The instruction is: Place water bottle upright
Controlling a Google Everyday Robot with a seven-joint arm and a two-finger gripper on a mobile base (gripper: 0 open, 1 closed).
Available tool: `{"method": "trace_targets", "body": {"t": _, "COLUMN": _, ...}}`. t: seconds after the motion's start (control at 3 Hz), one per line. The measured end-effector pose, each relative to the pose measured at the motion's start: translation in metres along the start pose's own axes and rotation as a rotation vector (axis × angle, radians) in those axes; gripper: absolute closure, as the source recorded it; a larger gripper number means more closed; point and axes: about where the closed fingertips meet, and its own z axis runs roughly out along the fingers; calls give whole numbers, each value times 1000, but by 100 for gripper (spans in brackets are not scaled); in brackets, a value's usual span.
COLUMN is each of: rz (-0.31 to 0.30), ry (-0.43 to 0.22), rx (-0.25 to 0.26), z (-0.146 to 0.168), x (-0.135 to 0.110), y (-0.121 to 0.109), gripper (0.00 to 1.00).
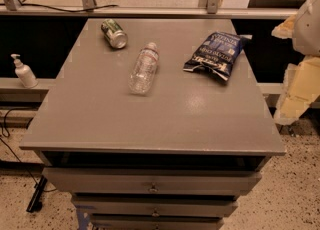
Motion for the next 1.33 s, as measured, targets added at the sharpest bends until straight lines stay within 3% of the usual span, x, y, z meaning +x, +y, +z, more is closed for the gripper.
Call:
{"method": "trace_targets", "body": {"t": 0.67, "rz": -34, "ry": -11, "rx": 6, "z": 1, "x": -3, "y": -6, "gripper": 0}}
{"method": "trace_targets", "body": {"t": 1.0, "rz": -160, "ry": -45, "rx": 3, "z": 8, "x": -16, "y": -19, "gripper": 0}}
{"method": "trace_targets", "body": {"t": 1.33, "rz": -378, "ry": -121, "rx": -18, "z": 27, "x": -50, "y": -38, "gripper": 0}}
